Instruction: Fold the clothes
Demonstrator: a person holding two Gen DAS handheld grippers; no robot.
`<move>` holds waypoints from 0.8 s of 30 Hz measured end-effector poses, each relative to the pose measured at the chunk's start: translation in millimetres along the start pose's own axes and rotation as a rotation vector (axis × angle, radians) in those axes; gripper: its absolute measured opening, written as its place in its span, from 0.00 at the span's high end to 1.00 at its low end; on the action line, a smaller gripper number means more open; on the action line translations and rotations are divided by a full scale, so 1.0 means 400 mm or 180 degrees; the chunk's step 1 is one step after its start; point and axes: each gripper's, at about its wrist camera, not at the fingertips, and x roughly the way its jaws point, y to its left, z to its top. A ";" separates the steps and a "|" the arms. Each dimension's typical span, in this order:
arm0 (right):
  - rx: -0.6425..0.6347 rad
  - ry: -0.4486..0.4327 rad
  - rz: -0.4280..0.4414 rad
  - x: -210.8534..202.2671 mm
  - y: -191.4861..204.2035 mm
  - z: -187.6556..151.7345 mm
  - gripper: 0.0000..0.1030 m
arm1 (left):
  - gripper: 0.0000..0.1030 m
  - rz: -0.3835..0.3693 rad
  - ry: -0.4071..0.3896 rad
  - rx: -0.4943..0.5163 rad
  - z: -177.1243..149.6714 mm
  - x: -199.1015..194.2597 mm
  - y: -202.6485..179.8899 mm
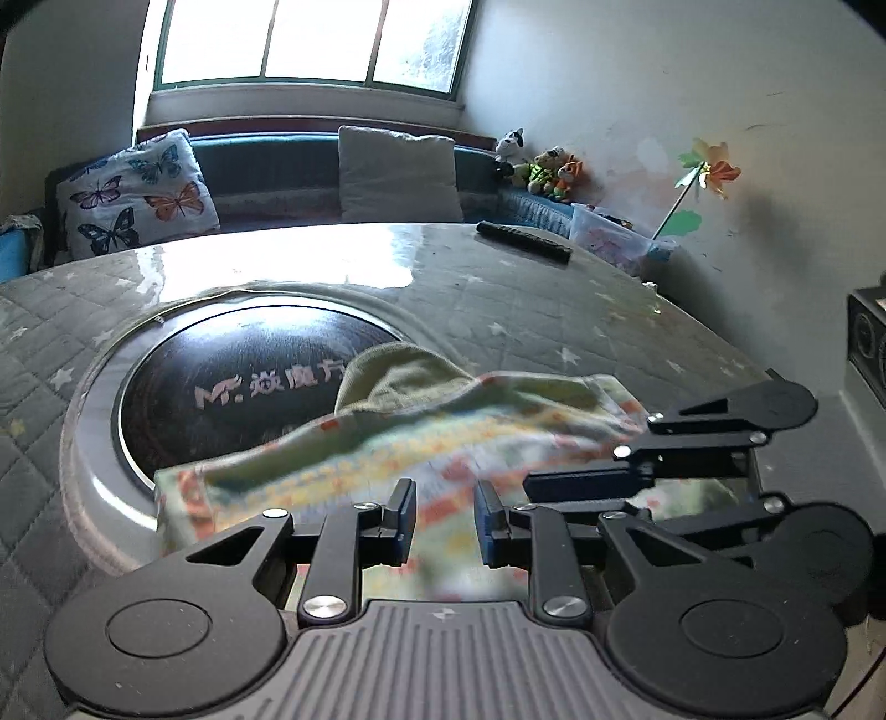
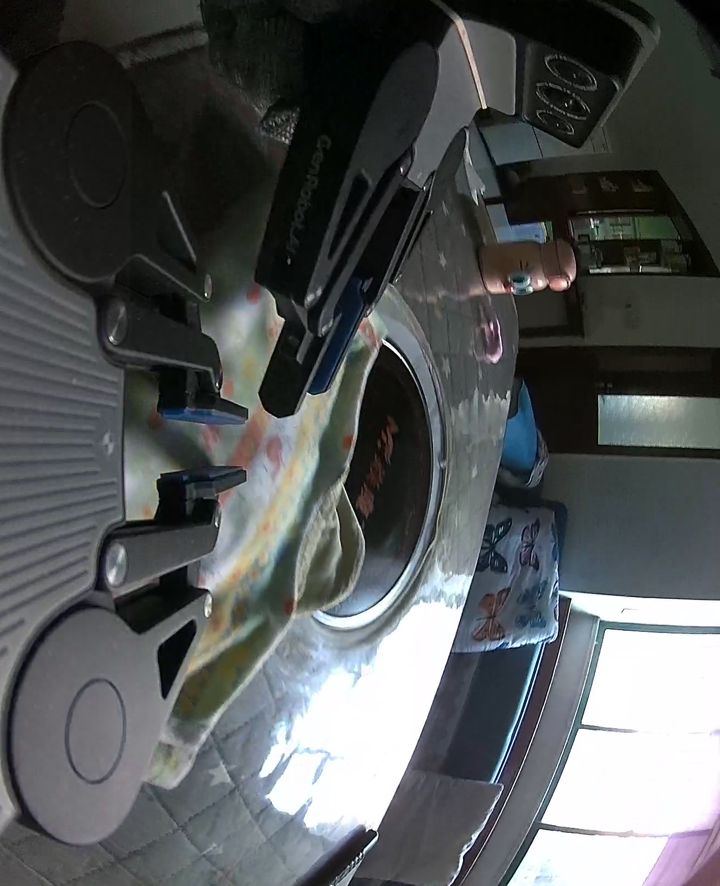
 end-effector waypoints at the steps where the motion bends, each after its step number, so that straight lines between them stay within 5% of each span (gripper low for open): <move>1: -0.0016 -0.0007 0.0001 -0.005 0.009 -0.004 0.84 | 0.76 0.0007 -0.0012 0.0026 -0.011 -0.009 -0.006; 8: -0.0029 -0.0117 -0.0010 -0.035 0.068 -0.040 0.75 | 0.77 0.0107 -0.0062 0.0180 -0.086 -0.042 -0.035; 24: 0.0561 -0.0273 -0.0224 -0.086 0.020 -0.111 0.68 | 0.76 0.0175 -0.0255 -0.0321 -0.135 -0.083 0.027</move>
